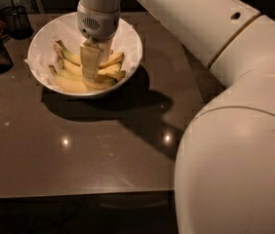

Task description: Pick banana from white bowl

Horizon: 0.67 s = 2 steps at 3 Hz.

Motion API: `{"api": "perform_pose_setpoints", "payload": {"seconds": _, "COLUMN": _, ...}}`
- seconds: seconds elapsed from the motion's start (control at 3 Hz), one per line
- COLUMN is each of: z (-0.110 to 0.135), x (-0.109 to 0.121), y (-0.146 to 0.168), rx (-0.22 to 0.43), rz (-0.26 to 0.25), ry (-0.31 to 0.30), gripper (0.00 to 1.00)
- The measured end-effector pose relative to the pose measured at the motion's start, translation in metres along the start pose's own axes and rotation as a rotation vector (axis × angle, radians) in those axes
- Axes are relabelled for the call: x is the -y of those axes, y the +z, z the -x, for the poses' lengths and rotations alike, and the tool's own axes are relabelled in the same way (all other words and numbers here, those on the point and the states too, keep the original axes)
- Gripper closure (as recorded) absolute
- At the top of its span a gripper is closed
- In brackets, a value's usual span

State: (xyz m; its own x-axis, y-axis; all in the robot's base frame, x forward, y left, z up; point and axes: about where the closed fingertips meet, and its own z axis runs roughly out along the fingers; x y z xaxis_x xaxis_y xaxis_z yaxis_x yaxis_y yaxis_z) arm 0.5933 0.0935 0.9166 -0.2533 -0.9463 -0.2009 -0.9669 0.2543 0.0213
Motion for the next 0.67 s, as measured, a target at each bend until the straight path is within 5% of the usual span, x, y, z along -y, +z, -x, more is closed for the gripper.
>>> {"api": "perform_pose_setpoints", "payload": {"seconds": 0.67, "z": 0.0114, "x": -0.0055, "y": 0.0115, "rx": -0.002, "rz": 0.055, "ry": -0.024, "gripper": 0.31}}
